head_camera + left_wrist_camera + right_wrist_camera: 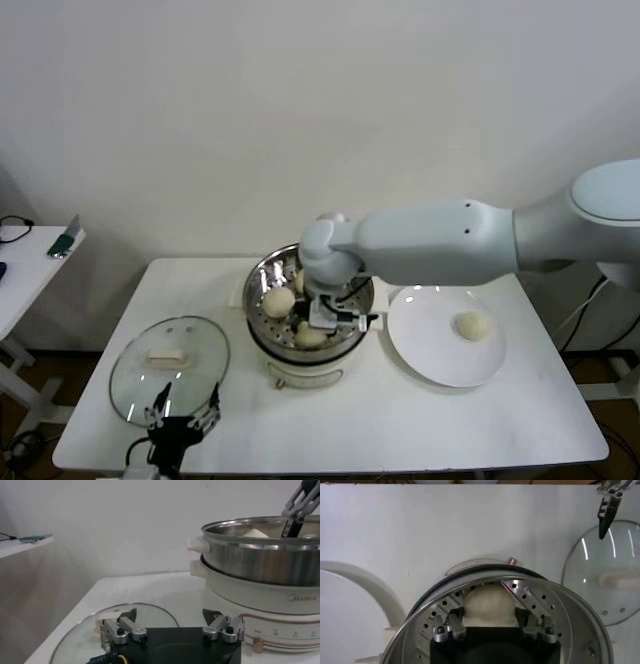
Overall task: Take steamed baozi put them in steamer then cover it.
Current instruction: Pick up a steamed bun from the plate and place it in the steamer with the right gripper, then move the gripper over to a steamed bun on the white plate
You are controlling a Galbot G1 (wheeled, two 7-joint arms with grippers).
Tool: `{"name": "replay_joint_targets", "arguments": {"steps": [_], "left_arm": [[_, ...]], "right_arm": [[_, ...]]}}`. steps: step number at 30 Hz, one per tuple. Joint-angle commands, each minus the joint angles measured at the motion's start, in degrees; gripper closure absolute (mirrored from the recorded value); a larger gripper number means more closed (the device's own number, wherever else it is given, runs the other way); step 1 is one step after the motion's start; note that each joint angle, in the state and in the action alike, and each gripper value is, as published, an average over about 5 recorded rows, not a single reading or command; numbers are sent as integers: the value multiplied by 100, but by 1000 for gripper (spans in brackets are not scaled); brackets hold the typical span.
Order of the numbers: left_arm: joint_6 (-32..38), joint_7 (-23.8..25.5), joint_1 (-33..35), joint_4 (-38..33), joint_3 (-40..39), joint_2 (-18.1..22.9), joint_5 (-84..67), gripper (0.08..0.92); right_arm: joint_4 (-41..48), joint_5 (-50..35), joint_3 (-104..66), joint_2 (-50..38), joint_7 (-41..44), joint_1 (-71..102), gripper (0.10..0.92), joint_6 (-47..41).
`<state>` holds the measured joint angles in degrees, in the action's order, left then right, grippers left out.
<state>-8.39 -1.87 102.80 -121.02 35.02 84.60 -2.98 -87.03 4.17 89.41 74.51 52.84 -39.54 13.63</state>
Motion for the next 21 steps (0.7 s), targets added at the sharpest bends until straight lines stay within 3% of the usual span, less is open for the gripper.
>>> {"name": "replay_joint_targets", "arguments": {"steps": [1,7,14,21], "left_arm": [[5,-2,0,1,-1,6,-4,177],[4,-1,-11,-21,2,10,0,177],[14,1,-4,-34,-15,17,28,177],[15,6,-8,-58,-44,12,60,177]], "right_arm": [[128,234,-30,73,-232,114,278,48],[166,-105,-234,-125,-160,-229,205,226],[174,-1780,247,-1019,835,-1376,202,437],[402,-3421,1394,-2442,1137,-2207,203,-676]]}}
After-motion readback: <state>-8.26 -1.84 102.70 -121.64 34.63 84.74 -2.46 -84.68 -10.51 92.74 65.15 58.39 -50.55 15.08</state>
